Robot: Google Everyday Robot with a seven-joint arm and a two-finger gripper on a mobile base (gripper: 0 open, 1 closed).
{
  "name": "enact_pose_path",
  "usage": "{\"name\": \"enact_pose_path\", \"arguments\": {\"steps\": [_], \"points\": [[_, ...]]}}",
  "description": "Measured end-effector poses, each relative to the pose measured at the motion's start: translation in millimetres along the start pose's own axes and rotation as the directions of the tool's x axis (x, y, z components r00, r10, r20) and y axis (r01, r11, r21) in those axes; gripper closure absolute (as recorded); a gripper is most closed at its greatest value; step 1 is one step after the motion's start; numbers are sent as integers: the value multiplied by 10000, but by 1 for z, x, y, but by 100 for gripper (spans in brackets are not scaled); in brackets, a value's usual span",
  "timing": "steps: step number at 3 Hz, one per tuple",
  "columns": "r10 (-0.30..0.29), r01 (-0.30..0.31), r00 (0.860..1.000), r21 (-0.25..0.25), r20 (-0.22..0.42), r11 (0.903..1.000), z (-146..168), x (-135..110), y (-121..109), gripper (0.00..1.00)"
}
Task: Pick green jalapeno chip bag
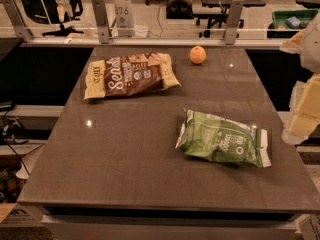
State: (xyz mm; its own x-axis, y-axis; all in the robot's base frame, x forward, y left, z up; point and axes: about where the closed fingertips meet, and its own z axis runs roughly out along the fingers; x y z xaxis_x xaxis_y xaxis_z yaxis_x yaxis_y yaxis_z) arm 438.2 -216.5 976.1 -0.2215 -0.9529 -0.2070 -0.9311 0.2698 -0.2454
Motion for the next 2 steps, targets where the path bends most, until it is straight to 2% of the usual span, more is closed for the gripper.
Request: {"name": "enact_pose_path", "arguments": {"steps": [1, 2], "points": [[40, -39, 10000, -40, 75, 10000, 4, -4, 2, 0], [-108, 113, 9998, -348, 171, 9993, 22, -16, 6, 0]]}}
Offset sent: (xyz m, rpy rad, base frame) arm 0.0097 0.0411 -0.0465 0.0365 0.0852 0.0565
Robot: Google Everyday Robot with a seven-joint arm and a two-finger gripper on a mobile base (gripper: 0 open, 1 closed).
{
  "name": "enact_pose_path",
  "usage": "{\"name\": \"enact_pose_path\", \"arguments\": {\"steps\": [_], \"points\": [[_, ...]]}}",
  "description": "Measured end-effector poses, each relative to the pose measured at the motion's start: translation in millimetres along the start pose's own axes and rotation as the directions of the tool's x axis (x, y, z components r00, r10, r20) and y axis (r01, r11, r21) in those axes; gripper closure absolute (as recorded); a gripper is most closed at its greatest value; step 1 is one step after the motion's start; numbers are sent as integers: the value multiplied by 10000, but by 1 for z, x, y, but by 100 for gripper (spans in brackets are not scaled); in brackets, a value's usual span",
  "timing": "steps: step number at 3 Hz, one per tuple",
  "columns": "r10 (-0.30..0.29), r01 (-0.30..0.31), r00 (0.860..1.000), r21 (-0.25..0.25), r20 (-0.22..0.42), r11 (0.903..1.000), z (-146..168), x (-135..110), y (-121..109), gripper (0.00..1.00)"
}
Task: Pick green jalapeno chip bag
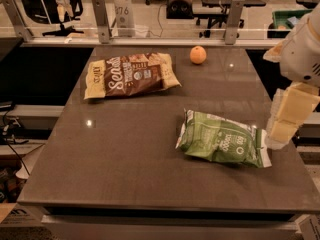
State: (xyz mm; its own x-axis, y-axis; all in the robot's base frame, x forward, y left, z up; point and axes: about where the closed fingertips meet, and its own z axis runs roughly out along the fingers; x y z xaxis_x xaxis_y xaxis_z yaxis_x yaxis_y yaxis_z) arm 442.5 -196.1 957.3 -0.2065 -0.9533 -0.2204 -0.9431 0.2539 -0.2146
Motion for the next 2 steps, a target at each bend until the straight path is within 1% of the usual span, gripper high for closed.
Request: {"name": "enact_pose_path", "arguments": {"steps": [1, 2], "points": [[-153, 157, 9998, -367, 104, 9992, 26, -11, 4, 0], [-206, 223, 9995, -665, 260, 9975, 54, -15, 6, 0]]}}
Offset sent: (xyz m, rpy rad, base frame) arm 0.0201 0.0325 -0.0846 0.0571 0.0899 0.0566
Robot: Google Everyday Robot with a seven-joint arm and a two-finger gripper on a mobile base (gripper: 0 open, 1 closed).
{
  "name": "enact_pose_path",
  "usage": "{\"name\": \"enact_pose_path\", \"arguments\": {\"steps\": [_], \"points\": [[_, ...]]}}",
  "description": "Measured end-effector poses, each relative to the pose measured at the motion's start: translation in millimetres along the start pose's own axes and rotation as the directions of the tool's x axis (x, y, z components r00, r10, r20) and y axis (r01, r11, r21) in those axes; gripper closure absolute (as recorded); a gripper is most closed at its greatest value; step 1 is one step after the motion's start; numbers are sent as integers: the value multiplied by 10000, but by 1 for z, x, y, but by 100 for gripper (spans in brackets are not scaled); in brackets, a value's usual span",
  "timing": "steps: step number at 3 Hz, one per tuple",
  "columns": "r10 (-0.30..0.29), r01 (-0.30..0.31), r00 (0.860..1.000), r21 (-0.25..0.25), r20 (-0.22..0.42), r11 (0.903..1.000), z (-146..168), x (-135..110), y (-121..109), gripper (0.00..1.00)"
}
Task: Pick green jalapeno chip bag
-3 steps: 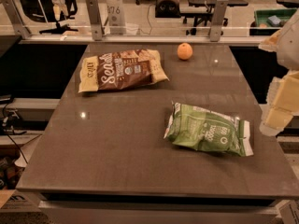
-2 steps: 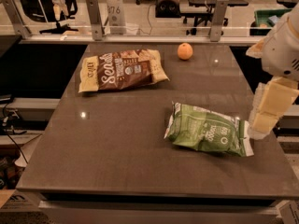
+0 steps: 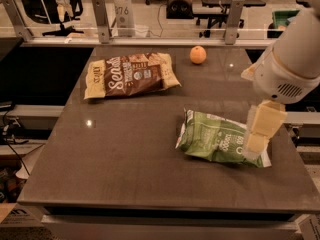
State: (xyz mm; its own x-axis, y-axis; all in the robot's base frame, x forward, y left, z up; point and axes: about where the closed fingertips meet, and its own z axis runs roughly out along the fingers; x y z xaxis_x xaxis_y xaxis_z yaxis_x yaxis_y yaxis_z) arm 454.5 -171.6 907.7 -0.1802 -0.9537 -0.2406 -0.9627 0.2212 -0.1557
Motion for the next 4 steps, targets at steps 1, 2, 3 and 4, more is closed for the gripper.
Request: {"name": "enact_pose_path", "arguments": {"steps": [1, 2, 3, 4], "points": [[62, -62, 10000, -214, 13, 9998, 23, 5, 1, 0], [163, -164, 9999, -413, -22, 9990, 42, 11, 2, 0], [337, -342, 9994, -601, -85, 9976, 57, 15, 5, 0], [508, -514, 9987, -716, -102, 9961, 65, 16, 6, 16]]}}
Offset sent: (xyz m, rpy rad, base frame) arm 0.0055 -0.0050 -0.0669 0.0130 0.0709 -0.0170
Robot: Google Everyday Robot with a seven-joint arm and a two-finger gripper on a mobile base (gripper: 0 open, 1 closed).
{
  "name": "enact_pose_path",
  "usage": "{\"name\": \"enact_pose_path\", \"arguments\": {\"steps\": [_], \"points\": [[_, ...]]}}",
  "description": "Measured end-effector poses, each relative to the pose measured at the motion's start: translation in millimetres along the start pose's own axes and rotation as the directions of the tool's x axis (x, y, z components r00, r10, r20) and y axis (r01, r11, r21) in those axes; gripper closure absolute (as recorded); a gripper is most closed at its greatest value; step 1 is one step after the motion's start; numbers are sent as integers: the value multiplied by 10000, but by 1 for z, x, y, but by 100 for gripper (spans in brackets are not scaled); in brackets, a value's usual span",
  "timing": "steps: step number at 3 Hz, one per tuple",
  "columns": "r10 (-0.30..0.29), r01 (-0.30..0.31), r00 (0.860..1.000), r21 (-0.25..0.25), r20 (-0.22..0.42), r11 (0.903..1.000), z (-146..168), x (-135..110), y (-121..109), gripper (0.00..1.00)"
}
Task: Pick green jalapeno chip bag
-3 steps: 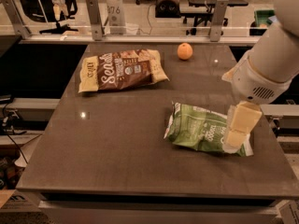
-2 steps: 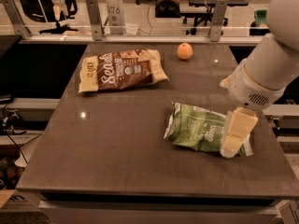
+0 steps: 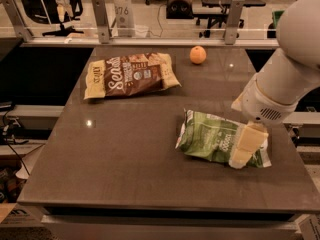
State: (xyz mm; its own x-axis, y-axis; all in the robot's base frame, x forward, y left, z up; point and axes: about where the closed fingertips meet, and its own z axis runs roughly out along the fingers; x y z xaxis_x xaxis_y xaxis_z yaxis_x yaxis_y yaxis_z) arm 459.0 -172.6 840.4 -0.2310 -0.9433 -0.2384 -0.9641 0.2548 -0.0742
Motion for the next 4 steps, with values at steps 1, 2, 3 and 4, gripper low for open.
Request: {"name": "enact_pose_path", "arguments": {"steps": [1, 2, 3, 4], "points": [[60, -59, 10000, -100, 21, 9999, 4, -1, 1, 39], [64, -64, 10000, -110, 17, 9999, 1, -4, 1, 63], [101, -101, 9999, -19, -6, 9999, -6, -8, -2, 86], [140, -142, 9998, 113, 103, 9998, -21, -16, -8, 100]]}}
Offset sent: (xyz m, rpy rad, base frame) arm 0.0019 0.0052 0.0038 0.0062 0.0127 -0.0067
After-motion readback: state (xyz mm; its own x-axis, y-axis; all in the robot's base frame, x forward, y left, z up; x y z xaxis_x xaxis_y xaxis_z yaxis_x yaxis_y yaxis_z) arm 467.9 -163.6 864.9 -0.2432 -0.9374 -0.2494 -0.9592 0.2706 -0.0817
